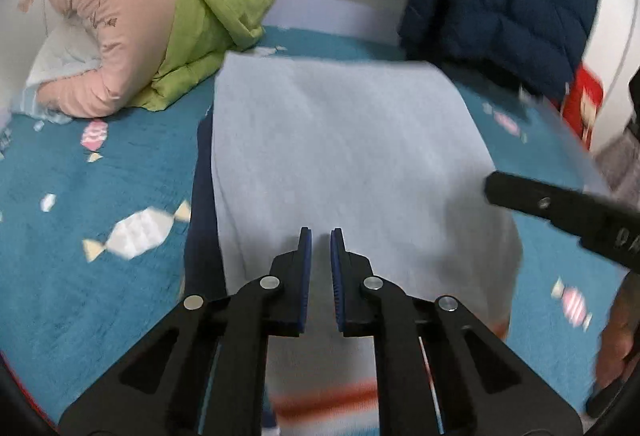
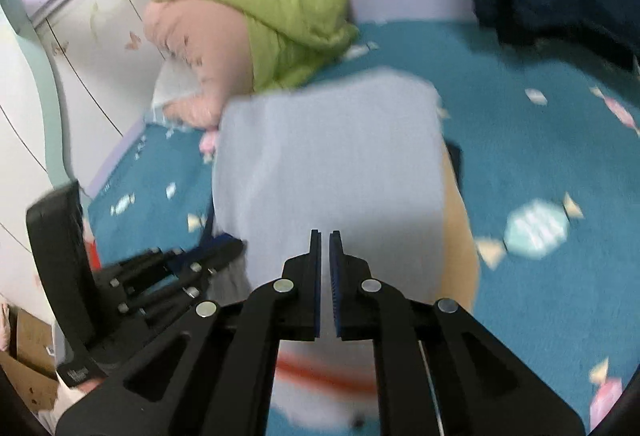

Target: Fold large clothes

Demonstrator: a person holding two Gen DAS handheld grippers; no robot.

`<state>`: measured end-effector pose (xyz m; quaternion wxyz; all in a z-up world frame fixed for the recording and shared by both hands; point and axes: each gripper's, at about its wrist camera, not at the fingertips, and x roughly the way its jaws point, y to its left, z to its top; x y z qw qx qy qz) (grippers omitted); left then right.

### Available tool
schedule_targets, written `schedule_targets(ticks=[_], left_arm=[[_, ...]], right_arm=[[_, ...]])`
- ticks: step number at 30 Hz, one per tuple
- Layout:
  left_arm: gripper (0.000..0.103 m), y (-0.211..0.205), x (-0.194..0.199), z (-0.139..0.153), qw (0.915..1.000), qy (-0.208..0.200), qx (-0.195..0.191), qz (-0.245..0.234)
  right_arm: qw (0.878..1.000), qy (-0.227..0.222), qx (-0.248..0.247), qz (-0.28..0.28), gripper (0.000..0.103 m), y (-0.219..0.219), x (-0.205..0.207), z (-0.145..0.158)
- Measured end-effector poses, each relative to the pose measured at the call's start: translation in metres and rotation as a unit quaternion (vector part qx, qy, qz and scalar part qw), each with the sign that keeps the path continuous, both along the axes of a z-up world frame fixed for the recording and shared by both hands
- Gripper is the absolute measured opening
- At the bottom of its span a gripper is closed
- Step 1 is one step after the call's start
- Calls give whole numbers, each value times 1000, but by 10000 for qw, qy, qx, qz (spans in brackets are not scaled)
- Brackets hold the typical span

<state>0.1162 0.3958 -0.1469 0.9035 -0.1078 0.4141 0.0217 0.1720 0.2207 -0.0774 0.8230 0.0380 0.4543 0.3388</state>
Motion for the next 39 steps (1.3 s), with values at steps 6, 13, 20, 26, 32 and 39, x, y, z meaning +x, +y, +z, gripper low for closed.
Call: schedule_targets(ticks=[6,13,20,26,32,39], left_arm=[[2,46,25,-34,9979,240,-309,514],[2,75,9,-13,9969,63,-621,471],[3,77,38,34,9961,-641,-578,196],[3,57,112,-9,9932,-459,-1070,-11],[3,84,135,-46,9795,-530,-1936,194],[3,97,146,-30,9906,-455,-1257,276]], right_arm=[[9991,165,-212,340,0,18,49,-43],[9980,-49,-18,-637,0,-28,56,-11],[9965,-429,477,-543,6,6,57,5],[9966,-552,-45,-609,0,54,85,-42],[9928,-188,65,-1183,0,26,122,-65],[9882,-57,112,-1526,0,3,140,-56]])
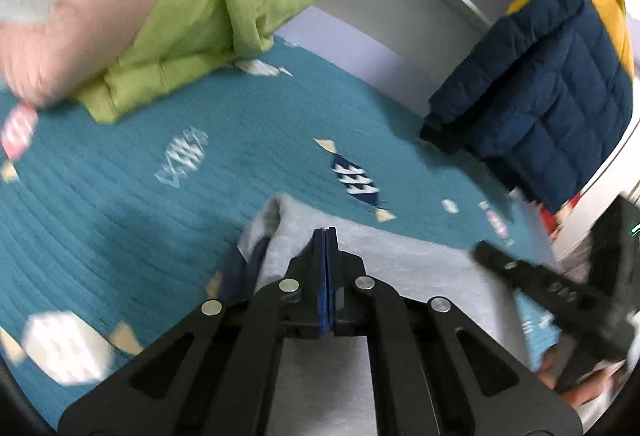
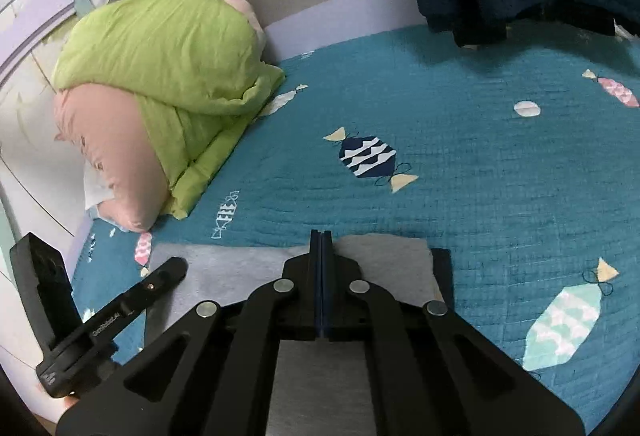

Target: Fold large clothes

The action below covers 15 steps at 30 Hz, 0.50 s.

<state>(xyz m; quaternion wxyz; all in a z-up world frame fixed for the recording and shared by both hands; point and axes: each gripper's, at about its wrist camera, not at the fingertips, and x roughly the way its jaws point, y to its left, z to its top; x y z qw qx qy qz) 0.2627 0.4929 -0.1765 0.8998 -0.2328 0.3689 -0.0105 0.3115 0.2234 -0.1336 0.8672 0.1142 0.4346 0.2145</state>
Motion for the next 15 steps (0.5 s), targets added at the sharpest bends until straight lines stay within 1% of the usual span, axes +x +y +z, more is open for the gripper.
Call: schedule_targets(ticks=[1,2,3,4,5,6,7,8,9,10,11,14,15], left_arm=[[3,2,0,3,9999,42,94,-2],[3,4,-3,7,9998,67,196,52],[3,7,-7,10,9990,94,395,191],[2,9,-13,17,9957,147,782,471],[2,14,-20,23,9937,180,911,621],[2,19,-29,28,9944,186,797,664],[2,21,-36,32,9964,130,616,563],[2,19,-44,37,9978,31,523,415],[2,9,-60,44,9967,-72,758,279],[3,-1,-70,47,9948,-78,989,226],[3,-10,-81,47,9943,-62,1052,130],[3,-31,-102,34,9969,15,776,-156],[4,-41,-110,26,9964,103,807,-251]], right_arm=[[9999,-90,-57,3,0,0,-4,7],[9998,-164,-101,-111,0,-3,-9,13],[9988,-282,-218,-350,1,-9,-14,20],[9959,-445,-306,-727,5,-22,-20,30],[9953,-463,-106,-840,5,-34,-23,36],[9954,-374,141,-869,5,-45,-26,40],[9961,-264,251,-805,5,-52,-32,45],[9973,-291,142,-662,3,-52,-43,49],[9981,-360,44,-501,3,-48,-54,51],[9989,-410,-2,-237,3,-41,-68,53],[9991,-415,-9,7,3,-32,-82,52],[9976,-245,-100,633,3,-4,-111,40],[9965,-160,-188,801,3,3,-119,33]])
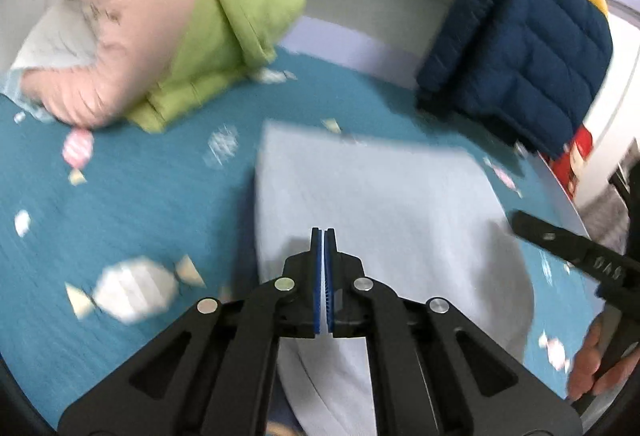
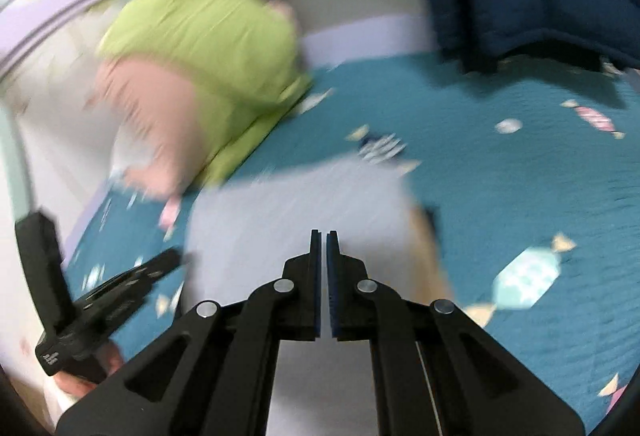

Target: Fold large clothes

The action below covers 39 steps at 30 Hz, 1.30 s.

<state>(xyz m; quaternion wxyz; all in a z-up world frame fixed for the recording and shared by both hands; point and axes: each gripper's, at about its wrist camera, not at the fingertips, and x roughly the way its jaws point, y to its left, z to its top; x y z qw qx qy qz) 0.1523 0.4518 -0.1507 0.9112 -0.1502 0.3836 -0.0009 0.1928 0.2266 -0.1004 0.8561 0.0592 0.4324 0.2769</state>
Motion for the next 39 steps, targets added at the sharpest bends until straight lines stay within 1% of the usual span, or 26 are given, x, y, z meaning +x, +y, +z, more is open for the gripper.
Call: schedule_targets(ticks=[1,2,3,4,6,9,10,12,13,14,15,16,17,18,19,20,21,23,25,27,29,31,32,35,37,39], left_arm=[[4,-9,-7,-11,9998,147,123,-25],[2,-15,-14,-21,9992,297,250,-14],[2,-18,-20,-29,9988,380,313,-20],[2,-18,-29,-37,9988,390,296,-17],[2,-14,-43,-43,9991,424,81,12],[3,-14,-59,-40,9987,474,69,166],[3,-15,-63,-38,9984,500,124,217],[4,-23,-71,-31,9974,565,340,302],[10,-27,-73,-29,9967,595,438,326],[31,-31,-75,-26,9949,660,647,414],[44,-32,-77,-23,9932,687,799,495],[62,-36,-82,-19,9912,679,977,574],[64,-39,-87,-16,9912,629,1016,576],[64,-44,-91,-12,9925,585,945,518],[68,-47,-93,-11,9927,620,896,527],[77,-51,-96,-9,9921,681,868,597],[79,-54,-98,-7,9917,704,850,658],[79,-61,-102,-4,9926,713,729,652],[79,-72,-104,-1,9937,692,617,635],[79,-86,-104,-1,9927,713,716,657],[79,-97,-104,0,9923,741,754,649],[79,-110,-105,2,9930,733,672,633],[79,-119,-106,4,9934,737,651,592],[79,-143,-108,10,9933,704,766,500],[79,-163,-111,17,9935,652,827,431],[79,-180,-114,22,9941,622,802,373]], right_arm=[[9997,82,-185,138,3,6,-9,-11],[9993,99,-344,121,0,4,-14,-20],[9995,115,-284,101,0,-3,-19,-26],[9996,182,-199,90,0,-10,-20,-29],[9995,311,-100,55,0,-26,-27,-31],[9993,224,-294,-58,0,-43,-40,-26],[9990,225,-359,-106,0,-48,-45,-24],[9970,192,-669,-346,1,-57,-47,-26],[9968,293,-628,-395,1,-66,-49,-28],[9966,402,-540,-477,4,-74,-50,-29],[9953,552,-488,-621,10,-81,-50,-31],[9936,755,-373,-753,13,-91,-50,-33],[9917,904,-263,-871,27,-99,-50,-34],[9905,935,-239,-982,51,-104,-51,-33],[9892,834,-284,-1172,61,-110,-56,-28],[9892,681,-335,-1253,68,-114,-62,-22],[9898,607,-354,-1243,73,-115,-67,-18],[9907,540,-404,-1178,80,-117,-77,-7],[9904,364,-563,-1210,82,-121,-84,0],[9896,80,-755,-1218,89,-126,-93,9],[9895,-131,-808,-1188,89,-131,-101,16],[9896,-211,-767,-1202,89,-139,-105,19],[9894,-217,-728,-1239,89,-145,-107,20],[9881,-178,-610,-1404,89,-165,-114,21],[9867,-123,-610,-1500,89,-180,-117,21],[9859,-115,-607,-1555,89,-193,-120,22]])
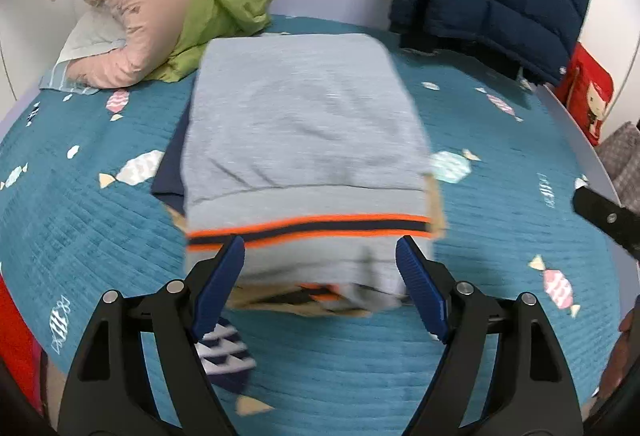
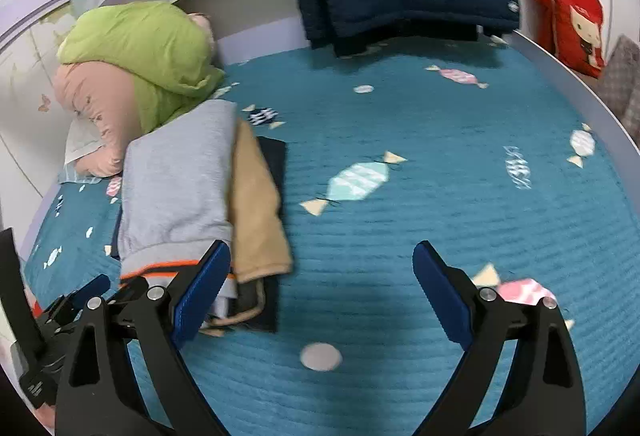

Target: Fold large clothes

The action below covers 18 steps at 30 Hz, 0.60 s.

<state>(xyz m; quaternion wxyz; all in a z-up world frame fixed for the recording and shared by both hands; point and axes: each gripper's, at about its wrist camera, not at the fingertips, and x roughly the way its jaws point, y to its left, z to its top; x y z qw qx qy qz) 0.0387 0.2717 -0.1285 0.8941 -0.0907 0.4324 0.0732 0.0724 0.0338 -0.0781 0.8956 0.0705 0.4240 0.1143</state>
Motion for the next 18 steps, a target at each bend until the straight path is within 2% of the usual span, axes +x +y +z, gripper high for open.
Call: schedule_targets(ticks=[5,10,13,18], left_arm=[[79,-50,-8,21,9998,-155,126,11],[79,-93,-21,48,9986,-511,168,7],[79,-114,-25,63,9978,-650,105,-108],[84,-140,-34,87,9952,-927,282,-153]], right_arm=[[9997,-238,-76,-30,89,-34,-14,13],[9979,-608,-201,-33,89,-63,-31,35],[9961,-851,-228,-101,89,-81,-40,49],[9918,-1252,-178,-161,90,-101,-52,71]])
